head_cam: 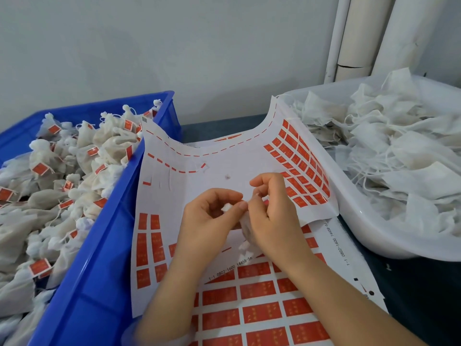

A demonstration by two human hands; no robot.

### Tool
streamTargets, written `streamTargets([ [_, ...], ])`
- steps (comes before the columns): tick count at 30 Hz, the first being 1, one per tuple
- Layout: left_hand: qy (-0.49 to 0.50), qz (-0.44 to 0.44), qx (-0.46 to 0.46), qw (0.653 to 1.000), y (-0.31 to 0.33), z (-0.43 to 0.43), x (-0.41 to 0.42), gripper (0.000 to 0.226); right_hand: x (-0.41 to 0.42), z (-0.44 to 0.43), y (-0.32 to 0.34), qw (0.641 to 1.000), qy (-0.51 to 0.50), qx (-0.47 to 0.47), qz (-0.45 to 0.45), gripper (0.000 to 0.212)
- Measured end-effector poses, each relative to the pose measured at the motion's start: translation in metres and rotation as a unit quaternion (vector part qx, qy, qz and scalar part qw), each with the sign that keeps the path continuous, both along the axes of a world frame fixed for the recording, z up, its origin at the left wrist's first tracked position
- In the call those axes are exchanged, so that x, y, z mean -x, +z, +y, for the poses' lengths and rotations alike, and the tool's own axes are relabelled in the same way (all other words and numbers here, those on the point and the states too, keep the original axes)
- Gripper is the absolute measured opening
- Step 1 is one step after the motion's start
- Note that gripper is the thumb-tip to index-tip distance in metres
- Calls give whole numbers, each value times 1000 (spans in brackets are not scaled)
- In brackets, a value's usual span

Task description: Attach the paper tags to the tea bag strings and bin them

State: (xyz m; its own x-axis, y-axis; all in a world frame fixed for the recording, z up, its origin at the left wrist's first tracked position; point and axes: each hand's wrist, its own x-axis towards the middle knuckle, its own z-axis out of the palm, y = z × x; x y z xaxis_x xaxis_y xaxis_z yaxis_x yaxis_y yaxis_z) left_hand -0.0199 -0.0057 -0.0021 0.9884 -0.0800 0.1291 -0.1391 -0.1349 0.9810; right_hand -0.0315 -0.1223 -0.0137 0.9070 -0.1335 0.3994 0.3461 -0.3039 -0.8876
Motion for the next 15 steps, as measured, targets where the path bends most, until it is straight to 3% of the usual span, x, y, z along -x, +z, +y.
streamTargets([
  [3,-65,69,5,995,2,10,-3,23,-2,-2,-2,999,17,16,34,26],
  [8,-124,66,-91,986,5,19,-4,42,-3,-3,0,998,21,35,51,25],
  [15,-143,53,-97,983,9,27,-6,34,-2,-5,5,998,36,21,39,25],
])
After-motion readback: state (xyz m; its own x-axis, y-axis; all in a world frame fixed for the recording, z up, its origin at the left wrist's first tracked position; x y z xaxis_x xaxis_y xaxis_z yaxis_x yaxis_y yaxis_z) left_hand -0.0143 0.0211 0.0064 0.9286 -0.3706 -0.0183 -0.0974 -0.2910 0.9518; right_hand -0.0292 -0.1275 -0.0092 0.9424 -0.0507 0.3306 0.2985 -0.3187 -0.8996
